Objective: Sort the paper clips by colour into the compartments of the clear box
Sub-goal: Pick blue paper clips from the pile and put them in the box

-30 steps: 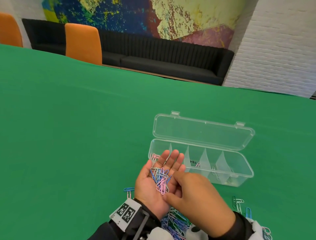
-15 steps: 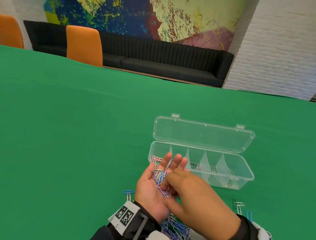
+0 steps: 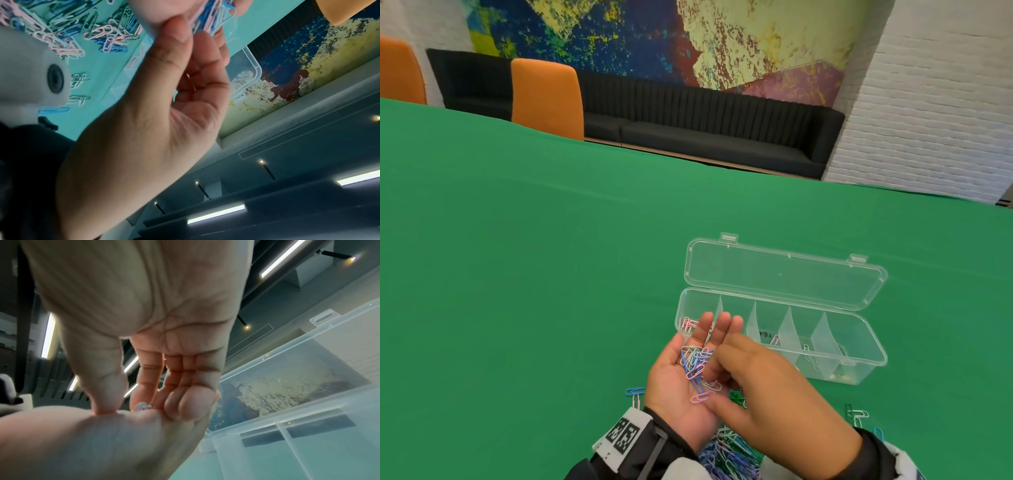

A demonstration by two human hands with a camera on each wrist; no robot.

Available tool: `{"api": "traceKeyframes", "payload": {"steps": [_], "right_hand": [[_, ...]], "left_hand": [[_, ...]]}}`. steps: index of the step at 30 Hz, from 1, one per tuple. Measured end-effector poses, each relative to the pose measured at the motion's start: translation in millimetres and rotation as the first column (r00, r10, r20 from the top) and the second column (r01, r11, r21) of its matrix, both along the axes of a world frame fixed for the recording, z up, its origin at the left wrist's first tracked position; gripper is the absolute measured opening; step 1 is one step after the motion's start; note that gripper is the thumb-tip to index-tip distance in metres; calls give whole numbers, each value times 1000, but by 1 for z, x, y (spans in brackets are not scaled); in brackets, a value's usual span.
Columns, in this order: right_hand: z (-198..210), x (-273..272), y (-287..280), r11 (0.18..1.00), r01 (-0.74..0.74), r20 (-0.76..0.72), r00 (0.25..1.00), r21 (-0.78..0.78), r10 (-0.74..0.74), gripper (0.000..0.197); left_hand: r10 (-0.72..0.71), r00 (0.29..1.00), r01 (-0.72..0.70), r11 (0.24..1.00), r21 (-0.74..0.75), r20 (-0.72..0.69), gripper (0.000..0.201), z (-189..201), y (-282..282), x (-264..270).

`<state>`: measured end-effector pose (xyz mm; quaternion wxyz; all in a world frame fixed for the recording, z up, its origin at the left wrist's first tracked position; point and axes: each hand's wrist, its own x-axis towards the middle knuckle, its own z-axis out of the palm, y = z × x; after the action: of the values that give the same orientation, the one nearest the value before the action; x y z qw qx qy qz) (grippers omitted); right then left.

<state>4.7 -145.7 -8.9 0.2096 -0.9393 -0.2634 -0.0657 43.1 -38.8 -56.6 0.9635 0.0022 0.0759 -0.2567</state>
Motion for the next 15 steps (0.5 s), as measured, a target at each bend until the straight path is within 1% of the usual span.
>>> {"api": "traceKeyframes", "payload": {"steps": [3, 6, 8, 11, 13, 15], "right_hand": [[0, -1, 0, 1000, -30, 3, 1000, 4, 30, 12], [-2, 1, -2, 1000, -13, 3, 1000, 19, 13, 5], [0, 2, -5, 996, 55, 12, 998, 70, -56, 8], [2, 3, -9, 975, 184, 63, 979, 126, -193, 11], [4, 1, -8, 971, 208, 11, 977, 120, -211, 12], [3, -2, -3, 980, 190, -62, 981, 55, -187, 11]], "left_hand": [[-10, 1000, 10, 1000, -9, 4, 45, -1, 0, -1], [-11, 1000, 11, 1000, -13, 21, 44, 2, -1, -2], [17, 999, -16, 1000, -26, 27, 40, 6, -2, -4], [46, 999, -45, 998, -51, 25, 41, 9, -4, -5], [42, 999, -40, 998, -49, 33, 42, 8, -4, -6], [26, 999, -25, 999, -24, 38, 43, 7, -3, -6]]}}
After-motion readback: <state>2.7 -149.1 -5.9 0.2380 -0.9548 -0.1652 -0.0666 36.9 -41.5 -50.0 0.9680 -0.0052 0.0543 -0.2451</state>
